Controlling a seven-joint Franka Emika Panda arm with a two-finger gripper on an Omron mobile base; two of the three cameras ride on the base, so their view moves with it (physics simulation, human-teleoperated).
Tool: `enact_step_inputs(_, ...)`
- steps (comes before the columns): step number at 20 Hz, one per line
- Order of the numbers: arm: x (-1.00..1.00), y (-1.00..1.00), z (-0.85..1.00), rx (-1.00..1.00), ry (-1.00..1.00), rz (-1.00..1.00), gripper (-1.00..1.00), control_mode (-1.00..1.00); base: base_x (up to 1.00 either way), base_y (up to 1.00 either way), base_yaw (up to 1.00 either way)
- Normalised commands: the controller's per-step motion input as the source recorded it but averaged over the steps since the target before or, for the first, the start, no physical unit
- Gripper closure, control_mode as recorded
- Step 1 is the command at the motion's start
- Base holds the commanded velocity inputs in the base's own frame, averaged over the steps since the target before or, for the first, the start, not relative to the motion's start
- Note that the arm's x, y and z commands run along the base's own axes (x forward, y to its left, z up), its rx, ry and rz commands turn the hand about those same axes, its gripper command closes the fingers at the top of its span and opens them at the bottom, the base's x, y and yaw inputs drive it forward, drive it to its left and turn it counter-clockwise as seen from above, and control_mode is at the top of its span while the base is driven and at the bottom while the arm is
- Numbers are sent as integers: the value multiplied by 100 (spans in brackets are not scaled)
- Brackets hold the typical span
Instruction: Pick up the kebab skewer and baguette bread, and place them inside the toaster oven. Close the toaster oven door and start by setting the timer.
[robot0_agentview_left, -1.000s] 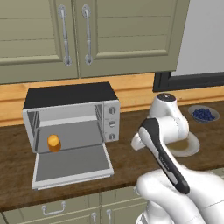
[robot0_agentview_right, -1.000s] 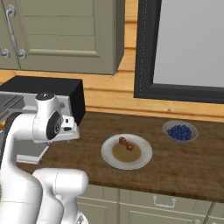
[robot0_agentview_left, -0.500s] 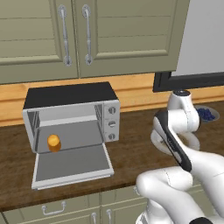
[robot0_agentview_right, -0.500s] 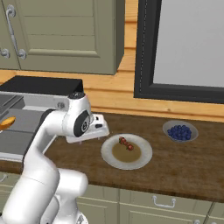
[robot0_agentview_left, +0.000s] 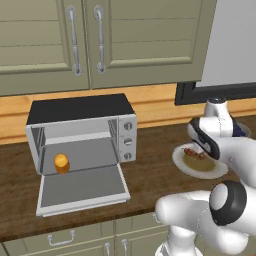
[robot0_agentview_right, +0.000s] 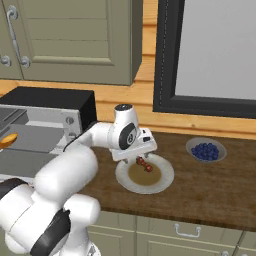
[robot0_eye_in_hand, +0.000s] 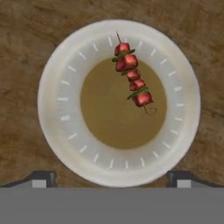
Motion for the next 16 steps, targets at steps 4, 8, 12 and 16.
enact_step_inputs(4,51,-66,-30,-1,2,4,-100,-100,0,0,0)
enact_step_inputs(8,28,-5,-47,0,0,0,-100,-100,0,0,0)
enact_step_inputs(12,40,2,-49,0,3,0,-100,-100,0,0,0)
enact_step_inputs(16,28,-1,-43,-1,6,0,-100,-100,0,0,0)
